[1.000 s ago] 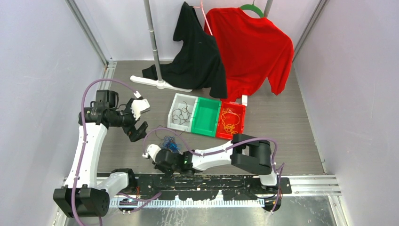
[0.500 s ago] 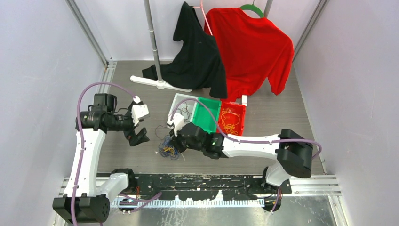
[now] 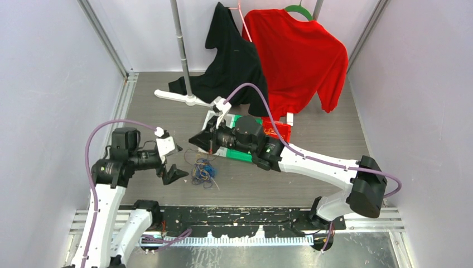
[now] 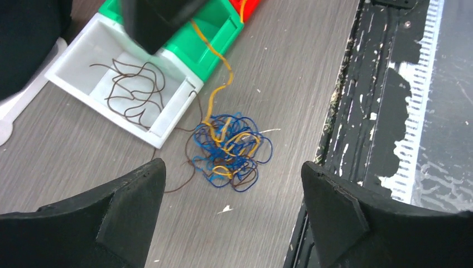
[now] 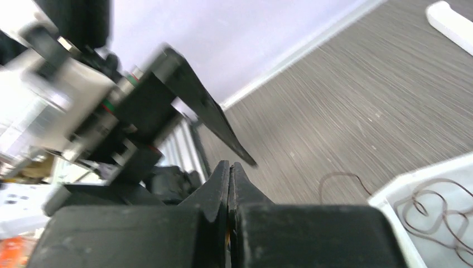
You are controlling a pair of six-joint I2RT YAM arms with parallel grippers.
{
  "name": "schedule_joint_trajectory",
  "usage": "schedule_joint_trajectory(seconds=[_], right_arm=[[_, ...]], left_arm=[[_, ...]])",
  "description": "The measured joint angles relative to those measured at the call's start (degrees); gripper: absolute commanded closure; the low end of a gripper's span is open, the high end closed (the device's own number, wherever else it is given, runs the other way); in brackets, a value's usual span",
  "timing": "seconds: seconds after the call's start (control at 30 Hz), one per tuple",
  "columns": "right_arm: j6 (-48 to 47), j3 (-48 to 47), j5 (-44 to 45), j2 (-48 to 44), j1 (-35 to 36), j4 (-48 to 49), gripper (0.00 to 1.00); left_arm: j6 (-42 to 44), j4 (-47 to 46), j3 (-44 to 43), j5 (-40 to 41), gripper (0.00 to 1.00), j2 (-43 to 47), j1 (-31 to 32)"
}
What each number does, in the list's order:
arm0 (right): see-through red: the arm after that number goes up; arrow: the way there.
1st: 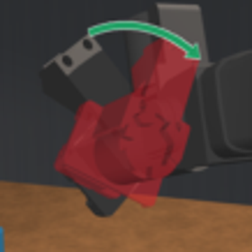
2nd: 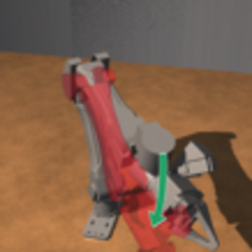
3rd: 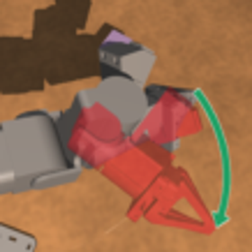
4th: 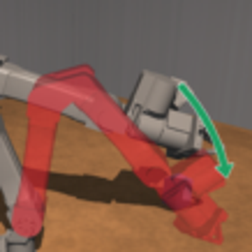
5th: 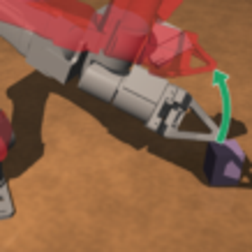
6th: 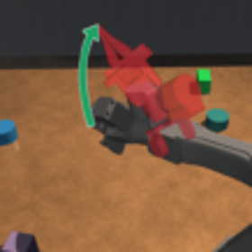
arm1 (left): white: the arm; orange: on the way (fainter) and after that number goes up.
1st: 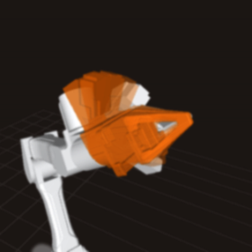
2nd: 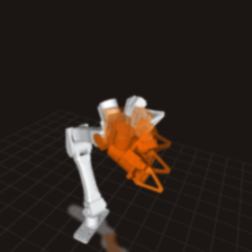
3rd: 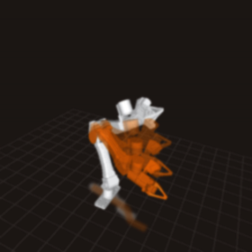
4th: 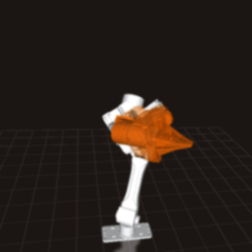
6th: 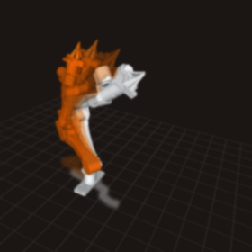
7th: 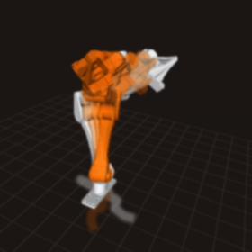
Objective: Untangle the cables
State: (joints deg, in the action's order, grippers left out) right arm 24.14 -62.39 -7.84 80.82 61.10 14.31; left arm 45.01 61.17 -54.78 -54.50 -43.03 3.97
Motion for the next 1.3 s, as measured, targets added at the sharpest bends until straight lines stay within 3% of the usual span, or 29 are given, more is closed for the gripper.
schedule_joint_trajectory(seconds=[0.2, 0.43, 0.6, 0.8, 0.9, 1.07, 1.17, 1.3], right_arm=[[5.4, -2.9, -4.6, 0.1, -0.9, 4.4, 0.99], [10.3, -5.1, -8.1, 0.9, -1.2, 8.4, 0.99], [12.4, -6.0, -9.4, 1.9, -1.2, 9.4, 0.99], [14.1, -6.0, -10.7, 3.3, -1.8, 10.8, 0.97], [15.0, -5.8, -11.4, 3.3, -2.5, 12.1, 0.68], [16.2, -0.7, -12.4, 0.5, -5.9, 15.0, 0.38], [14.6, 3.9, -12.4, -2.9, -9.0, 14.4, 0.28], [8.6, 10.1, -10.9, -9.1, -11.3, 12.9, 0.24]], left_arm=[[-10.2, -11.9, 6.5, 0.2, 0.12, 4.6, 3.2], [-19.1, -25.7, 11.8, 1.0, 0.25, 5.4, 5.2], [-22.8, -30.7, 11.6, 0.2, 0.50, 2.3, 7.2], [-25.6, -32.2, 9.5, -0.3, 0.97, -0.6, 8.4], [-25.8, -31.5, 8.0, -0.4, 1.00, -0.6, 8.4], [-24.4, -27.6, 2.8, 0.6, 1.00, -0.5, 8.5], [-22.6, -24.6, -1.5, 2.3, 1.00, -0.4, 8.5], [-20.7, -21.5, -8.3, 4.0, 1.00, -0.5, 8.5]])
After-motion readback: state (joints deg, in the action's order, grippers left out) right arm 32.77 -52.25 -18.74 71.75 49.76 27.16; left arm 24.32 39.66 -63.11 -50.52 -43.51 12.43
